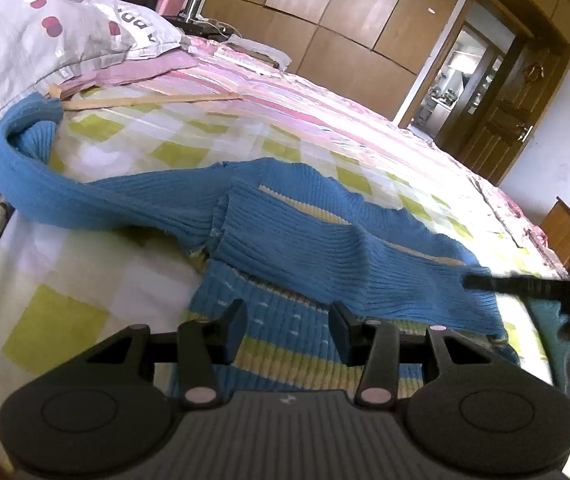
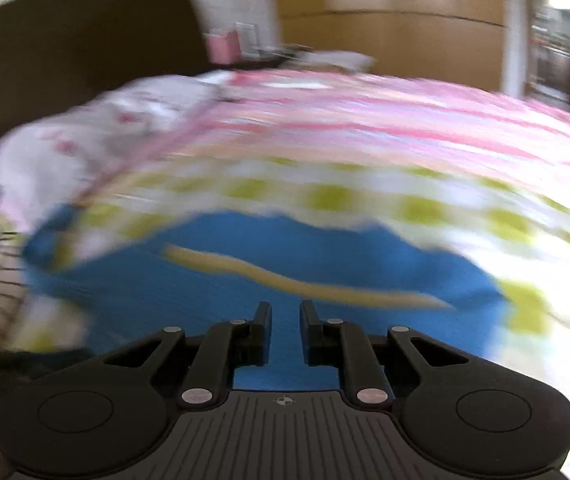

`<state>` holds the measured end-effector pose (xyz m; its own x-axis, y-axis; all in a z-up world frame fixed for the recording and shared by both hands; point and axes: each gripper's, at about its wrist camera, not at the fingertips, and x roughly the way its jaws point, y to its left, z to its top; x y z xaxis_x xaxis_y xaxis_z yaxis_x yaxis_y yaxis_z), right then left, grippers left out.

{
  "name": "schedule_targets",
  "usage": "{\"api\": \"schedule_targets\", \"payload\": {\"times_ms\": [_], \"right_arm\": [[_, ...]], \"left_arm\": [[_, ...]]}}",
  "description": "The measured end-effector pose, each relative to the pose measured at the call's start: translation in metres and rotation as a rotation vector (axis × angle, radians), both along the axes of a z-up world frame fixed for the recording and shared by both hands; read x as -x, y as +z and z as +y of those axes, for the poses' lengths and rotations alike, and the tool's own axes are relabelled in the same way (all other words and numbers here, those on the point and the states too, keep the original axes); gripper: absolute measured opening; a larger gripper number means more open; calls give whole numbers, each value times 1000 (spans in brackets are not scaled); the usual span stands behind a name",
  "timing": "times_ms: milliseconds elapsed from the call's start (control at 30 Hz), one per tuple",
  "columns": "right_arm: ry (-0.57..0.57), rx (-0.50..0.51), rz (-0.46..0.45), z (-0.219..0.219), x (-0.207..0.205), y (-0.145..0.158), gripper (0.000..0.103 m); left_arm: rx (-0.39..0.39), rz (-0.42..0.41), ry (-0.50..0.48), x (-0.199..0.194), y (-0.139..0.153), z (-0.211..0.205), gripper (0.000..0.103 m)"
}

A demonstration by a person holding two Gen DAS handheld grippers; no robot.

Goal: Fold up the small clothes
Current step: 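Fold the held sleeve across the sweater body with the right gripper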

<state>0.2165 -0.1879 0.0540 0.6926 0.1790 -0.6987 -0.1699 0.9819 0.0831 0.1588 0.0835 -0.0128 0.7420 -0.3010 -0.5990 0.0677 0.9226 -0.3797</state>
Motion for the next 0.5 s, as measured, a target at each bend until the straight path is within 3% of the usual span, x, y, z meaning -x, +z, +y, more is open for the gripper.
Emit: {"api": "schedule_targets", "payload": {"times_ms": [133, 233, 500], "right_arm": [[-106, 109, 50, -29, 3, -28, 18], [-130, 96, 41, -42, 6, -33, 10], [-180, 81, 42, -57, 7, -32, 10]], "left_arm": [[-42, -12, -6, -3, -3, -6, 50], [-68, -14, -8, -6, -6, -8, 50], [-108, -36, 17, -10, -8, -11, 50]]}}
